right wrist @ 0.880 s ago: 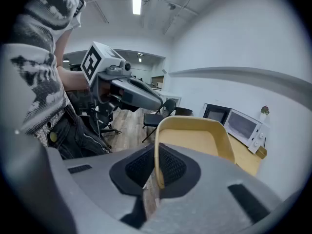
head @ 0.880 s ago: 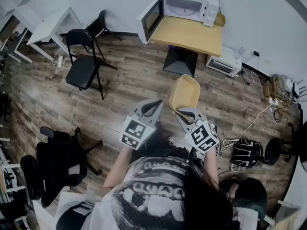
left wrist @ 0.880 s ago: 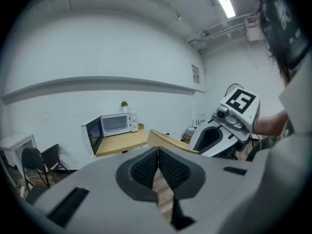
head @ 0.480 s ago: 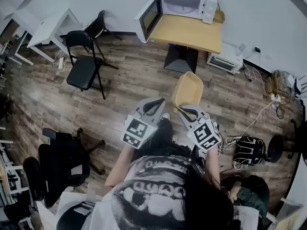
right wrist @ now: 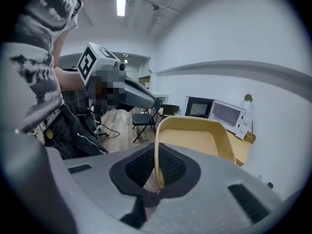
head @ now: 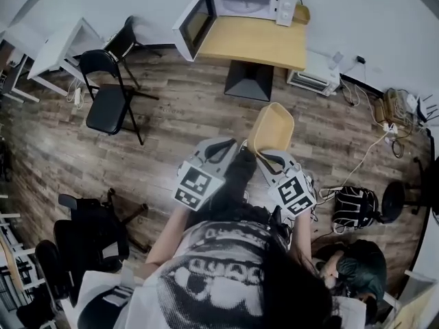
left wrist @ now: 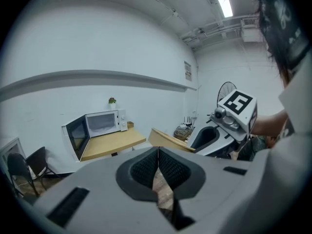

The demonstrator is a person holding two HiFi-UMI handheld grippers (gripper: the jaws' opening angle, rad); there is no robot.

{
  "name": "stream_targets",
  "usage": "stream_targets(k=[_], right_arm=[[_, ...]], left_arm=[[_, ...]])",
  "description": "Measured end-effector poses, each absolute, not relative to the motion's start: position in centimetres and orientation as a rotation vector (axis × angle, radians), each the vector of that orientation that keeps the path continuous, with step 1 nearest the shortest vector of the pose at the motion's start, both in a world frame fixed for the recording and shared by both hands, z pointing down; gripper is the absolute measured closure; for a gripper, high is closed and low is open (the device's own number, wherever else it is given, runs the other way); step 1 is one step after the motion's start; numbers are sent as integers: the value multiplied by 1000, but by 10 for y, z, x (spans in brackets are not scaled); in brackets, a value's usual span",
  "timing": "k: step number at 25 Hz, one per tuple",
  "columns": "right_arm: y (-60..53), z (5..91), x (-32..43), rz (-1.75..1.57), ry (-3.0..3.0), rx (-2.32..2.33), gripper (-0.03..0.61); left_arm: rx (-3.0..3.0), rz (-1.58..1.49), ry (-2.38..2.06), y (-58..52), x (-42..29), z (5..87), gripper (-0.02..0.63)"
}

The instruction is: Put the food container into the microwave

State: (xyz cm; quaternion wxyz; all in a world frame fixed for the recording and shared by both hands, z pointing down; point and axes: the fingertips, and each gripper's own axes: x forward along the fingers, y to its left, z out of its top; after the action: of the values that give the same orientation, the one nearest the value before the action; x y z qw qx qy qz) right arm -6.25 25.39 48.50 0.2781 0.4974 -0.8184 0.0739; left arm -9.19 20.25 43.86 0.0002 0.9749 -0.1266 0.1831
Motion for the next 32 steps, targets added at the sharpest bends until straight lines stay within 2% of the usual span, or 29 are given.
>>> stream_targets(k=[18, 32], right_arm=[[115, 494, 65, 243, -2112, 1264, 557], [6, 499, 106, 252, -2113, 1139, 557]], left_arm=[[3035, 506, -342, 50, 44, 445, 612], [2961, 449, -461, -72, 79, 449, 612]])
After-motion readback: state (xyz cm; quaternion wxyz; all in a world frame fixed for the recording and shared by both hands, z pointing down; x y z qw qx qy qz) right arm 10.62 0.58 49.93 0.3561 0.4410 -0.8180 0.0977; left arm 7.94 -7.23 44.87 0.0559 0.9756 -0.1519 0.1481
